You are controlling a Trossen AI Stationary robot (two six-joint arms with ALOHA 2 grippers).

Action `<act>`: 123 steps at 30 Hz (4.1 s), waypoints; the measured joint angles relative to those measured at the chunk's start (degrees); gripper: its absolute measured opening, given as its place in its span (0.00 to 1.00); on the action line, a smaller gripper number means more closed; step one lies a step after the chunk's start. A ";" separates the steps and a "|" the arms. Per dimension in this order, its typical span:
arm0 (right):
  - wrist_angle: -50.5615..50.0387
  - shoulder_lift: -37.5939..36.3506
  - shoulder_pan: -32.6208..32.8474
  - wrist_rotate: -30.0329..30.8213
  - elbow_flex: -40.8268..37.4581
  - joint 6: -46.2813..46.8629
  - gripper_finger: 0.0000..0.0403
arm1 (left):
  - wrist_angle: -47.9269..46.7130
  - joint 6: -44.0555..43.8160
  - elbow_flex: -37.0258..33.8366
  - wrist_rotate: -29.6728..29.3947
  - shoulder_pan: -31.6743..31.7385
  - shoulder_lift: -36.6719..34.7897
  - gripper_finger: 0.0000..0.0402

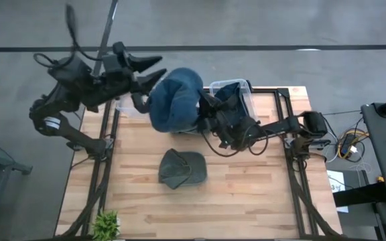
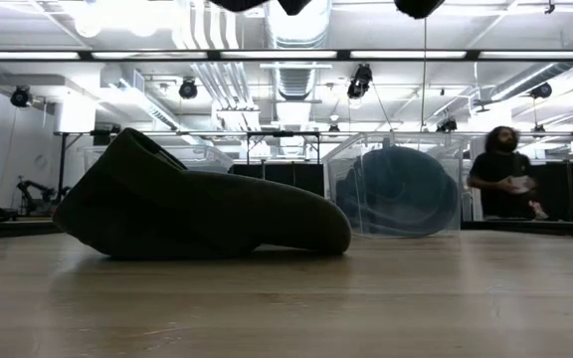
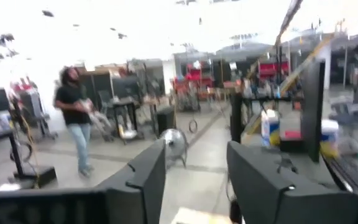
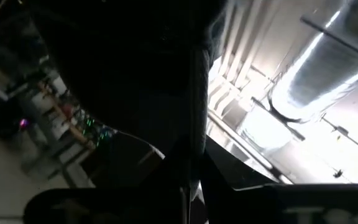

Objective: Pick & Place hat
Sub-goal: Put the blue cap into the right transparent bin, then put the top gray cap into the left transparent bin

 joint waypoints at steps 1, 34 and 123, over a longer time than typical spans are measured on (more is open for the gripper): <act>-1.11 -0.49 0.01 0.98 0.00 0.01 0.02 | 1.16 0.34 0.00 0.00 0.02 -0.30 0.42; -130.07 -37.72 -20.95 -17.39 26.00 105.99 0.03 | -14.04 -5.57 -9.36 -0.14 -0.11 2.17 0.43; -130.50 -34.48 -23.87 -40.24 17.57 94.52 0.65 | -0.99 -2.91 -44.32 0.52 4.65 5.09 0.43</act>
